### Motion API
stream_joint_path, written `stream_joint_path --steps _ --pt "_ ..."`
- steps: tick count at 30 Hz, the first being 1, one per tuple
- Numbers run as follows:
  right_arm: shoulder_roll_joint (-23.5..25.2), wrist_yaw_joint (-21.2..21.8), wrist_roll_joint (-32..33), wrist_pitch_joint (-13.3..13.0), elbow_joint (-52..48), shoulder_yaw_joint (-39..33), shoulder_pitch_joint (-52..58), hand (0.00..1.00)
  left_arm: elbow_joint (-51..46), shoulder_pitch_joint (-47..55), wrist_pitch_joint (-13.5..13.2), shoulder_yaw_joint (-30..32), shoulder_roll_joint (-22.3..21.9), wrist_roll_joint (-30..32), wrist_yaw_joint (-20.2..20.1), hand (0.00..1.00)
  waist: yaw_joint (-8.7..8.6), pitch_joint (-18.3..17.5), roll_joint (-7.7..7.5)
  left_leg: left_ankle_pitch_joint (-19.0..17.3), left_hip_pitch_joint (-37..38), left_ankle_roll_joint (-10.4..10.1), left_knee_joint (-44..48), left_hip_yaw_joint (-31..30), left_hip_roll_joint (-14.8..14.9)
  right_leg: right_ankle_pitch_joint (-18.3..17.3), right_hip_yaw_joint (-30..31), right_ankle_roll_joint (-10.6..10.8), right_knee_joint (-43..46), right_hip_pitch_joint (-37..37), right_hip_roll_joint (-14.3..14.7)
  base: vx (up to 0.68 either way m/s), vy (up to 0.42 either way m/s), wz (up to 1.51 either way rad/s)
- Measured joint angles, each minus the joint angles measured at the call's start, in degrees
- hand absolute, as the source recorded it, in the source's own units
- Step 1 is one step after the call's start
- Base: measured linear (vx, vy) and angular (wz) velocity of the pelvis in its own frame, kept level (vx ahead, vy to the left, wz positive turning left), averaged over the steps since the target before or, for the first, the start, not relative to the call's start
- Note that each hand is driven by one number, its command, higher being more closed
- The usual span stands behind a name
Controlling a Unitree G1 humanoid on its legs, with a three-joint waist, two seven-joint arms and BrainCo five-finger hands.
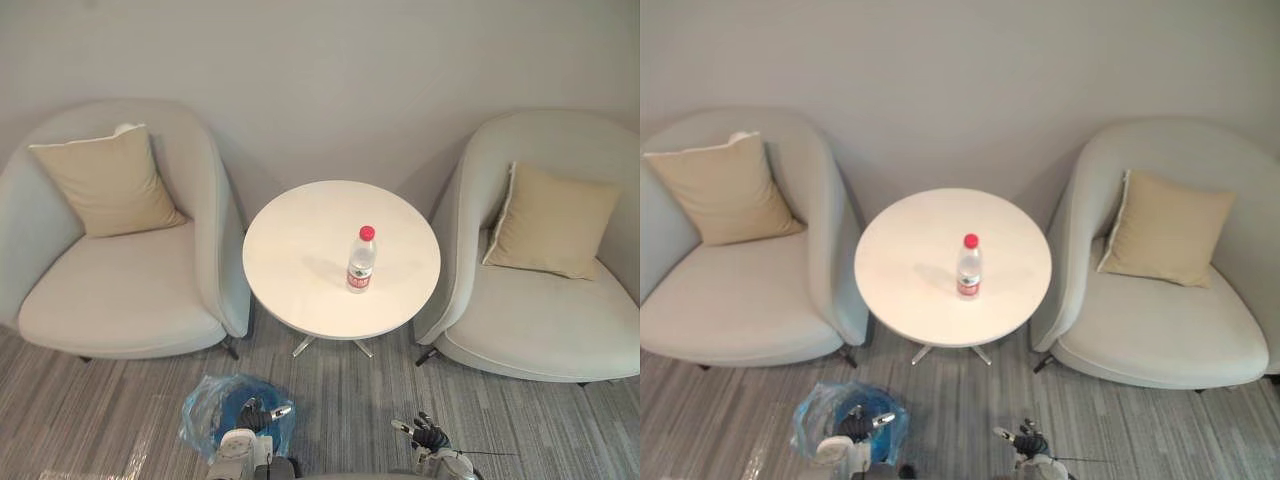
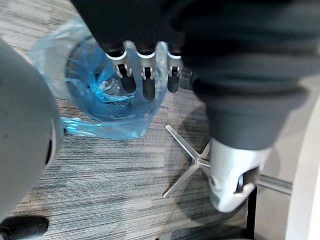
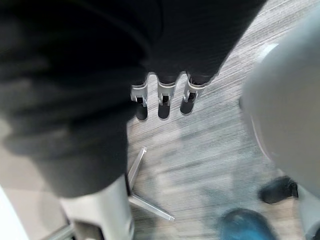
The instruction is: Gather rubbish on tea table into small bin, then transfer packed bag to large trash can.
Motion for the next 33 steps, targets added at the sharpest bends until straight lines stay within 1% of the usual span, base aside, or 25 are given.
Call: stream_joint_path --steps 1,3,4,5,6,8,9,10,12,13,16,18,20,21,24,25,28,31,33 --pt "-0.07 0.0 0.0 -0.02 -0.03 -0.08 0.06 0.0 0.2 -0.08 -0.02 -0.02 -0.14 0.0 0.01 0.0 0.02 -0.09 -0.19 -0.03 0.66 0.05 -0.25 -1.23 0.0 -1.87 -0.24 -0.68 0.24 -0.57 0.12 0.16 -0.058 0.58" --pt "-0.1 0.02 0.02 -0.05 -0.01 -0.3 0.63 0.0 0.59 -0.3 -0.04 0.11 -0.2 -0.01 0.03 0.0 -0.17 -0.09 -0.19 0.02 0.91 -0.05 -0.49 -3.79 0.1 -3.28 -0.08 -1.37 -2.88 -1.9 1.02 0.15 -0.137 0.72" --pt "-0.11 0.02 0.02 -0.06 0.01 -0.29 0.63 0.0 0.53 -0.32 -0.06 0.42 -0.21 -0.02 0.05 0.0 -0.14 -0.13 -0.25 0.04 0.9 -0.25 -0.39 -5.27 0.04 -2.18 0.47 -2.31 -7.23 -2.07 1.36 0.13 -0.168 0.75" --pt "0.08 0.02 0.03 -0.07 0.11 -0.22 0.75 0.0 0.41 -0.32 -0.08 0.82 -0.07 -0.03 0.05 0.0 -0.13 -0.52 -1.34 -0.18 0.84 -1.21 -0.1 -6.45 -0.67 1.21 1.48 -2.75 -11.91 -1.93 1.82 0.13 -0.204 0.61" --pt "0.01 0.07 0.03 -0.11 0.51 -0.16 0.84 0.0 0.68 -0.4 -0.1 1.27 -0.31 -0.01 0.1 0.0 -0.03 -0.83 -0.81 -0.53 0.74 -1.86 0.08 -8.13 -0.66 0.0 2.45 -1.65 -13.64 -0.65 2.44 0.11 -0.159 0.37" --pt "-0.93 0.06 0.04 -0.11 0.65 -0.27 0.85 0.0 0.7 0.11 -0.12 2.69 -1.99 -0.01 0.08 0.0 0.27 -1.83 1.36 -0.22 -0.13 -2.46 -0.4 -8.95 1.23 0.6 1.14 -2.4 -17.1 0.34 4.04 0.13 -0.172 0.15" --pt "-1.45 0.05 0.04 -0.08 0.68 -0.29 0.75 0.0 0.83 0.41 -0.09 3.5 -2.73 -0.01 0.15 0.0 0.35 -2.08 2.61 -0.02 0.3 -2.8 -1.33 -9.41 2.08 1.28 0.67 -2.72 -18.9 1.87 5.28 0.14 -0.166 0.01" --pt "-1.67 0.0 0.03 -0.03 0.78 -0.25 0.83 0.0 0.96 0.6 -0.12 3.49 -2.89 -0.01 0.12 0.0 0.44 -2.38 3.03 0.2 0.6 -3.18 -2.01 -9.66 2.88 1.91 0.41 -3.25 -20.11 2.35 6.16 0.1 -0.126 -0.03" --pt "-1.67 -0.03 0.03 -0.05 0.81 -0.24 1.11 0.0 1.14 0.58 -0.14 3.51 -2.91 -0.01 0.1 0.0 0.36 -2.36 2.9 0.62 1.19 -3.88 -3.16 -10.13 3.89 2.59 -0.46 -3.78 -22.31 3.96 7.38 0.05 -0.105 0.05" --pt "-1.77 -0.04 0.04 -0.07 0.81 -0.24 1.19 0.0 1.22 0.57 -0.15 3.49 -2.89 -0.02 0.09 0.0 0.35 -2.66 2.44 0.84 1.19 -4.17 -3.64 -11.27 4.18 3.08 -0.82 -3.85 -23.58 4.47 7.83 0.03 -0.059 0.13" --pt "-2.65 -0.48 -0.03 -0.17 0.87 0.11 1.32 0.0 1.41 0.25 -0.16 3.37 -2.42 0.0 0.13 0.0 0.33 -2.55 1.91 1.15 0.87 -4.61 -3.84 -12.69 3.98 4.2 -1.33 -3.64 -25.6 5.2 8.02 0.0 -0.013 0.11" --pt "-2.76 -0.71 -0.36 -0.41 0.17 1.55 1.24 0.0 1.73 0.14 -0.2 3.09 -1.71 0.0 0.19 0.0 0.28 -2.44 1.43 1.36 0.02 -4.39 -3.82 -12.9 3.56 5.11 -1.65 -3.27 -27.27 5.63 7.7 -0.05 0.058 0.09" --pt "-2.82 -1.14 -1.83 -0.59 -2.05 2.75 1.54 0.0 1.73 0.02 -0.22 2.19 -0.87 0.07 0.25 0.0 0.09 -2.34 0.89 1.76 -0.92 -4.12 -4.01 -13.59 2.87 5.93 -1.93 -2.72 -28.59 5.58 7.18 -0.04 0.061 0.17" --pt "-3.07 -1.48 -2.16 -0.69 -4.99 3.89 1.94 0.0 1.74 0.06 -0.24 1.29 -0.23 0.09 0.34 0.0 0.07 -2.32 0.69 2.34 -1.09 -3.9 -4.52 -14.11 2.29 6.25 -2.15 -2.57 -28.96 5.21 6.7 -0.02 0.059 0.19" --pt "-5.12 -1.99 -3.11 -1.61 -14.6 5.18 2.64 0.0 1.77 0.59 -0.24 0.19 1.07 0.38 0.73 0.0 0.05 -2.14 0.88 3.18 -2.04 -3.41 -5.23 -14.46 1.26 6.91 -2.17 -2.0 -29.42 4.24 5.81 -0.03 0.054 0.09" --pt "-6.39 -2.67 -5.01 -2.44 -18.44 5.43 2.84 0.0 1.77 0.9 -0.37 -0.06 1.31 0.47 0.98 0.0 0.06 -2.02 1.08 3.31 -2.41 -3.27 -5.25 -14.55 1.02 7.07 -2.17 -1.97 -29.44 3.92 5.61 -0.03 0.045 0.02" --pt "-9.37 -4.22 -9.49 -3.68 -26.26 5.41 3.87 0.0 1.67 2.07 -1.05 -1.09 2.57 -0.08 1.79 0.0 -0.01 -1.84 1.24 3.79 -3.16 -3.15 -5.48 -15.67 0.72 7.22 -2.92 -1.92 -29.84 3.73 5.42 -0.01 0.012 0.15" --pt "-10.87 -5.63 -12.96 -4.83 -29.77 4.92 3.8 0.0 1.69 2.11 -1.3 -1.8 2.84 0.01 1.79 0.0 0.06 -1.76 1.33 4.09 -3.6 -3.3 -5.72 -17.21 0.74 7.29 -3.97 -1.95 -30.63 3.86 5.46 -0.01 -0.02 0.24" --pt "-11.64 -6.69 -13.96 -5.61 -32.0 4.24 3.67 0.0 1.67 2.11 -1.33 -2.22 2.87 0.02 1.76 0.0 0.02 -1.54 1.62 4.28 -4.19 -3.36 -5.72 -18.2 0.73 7.32 -5.08 -1.99 -30.99 3.93 5.46 0.01 -0.023 0.21"
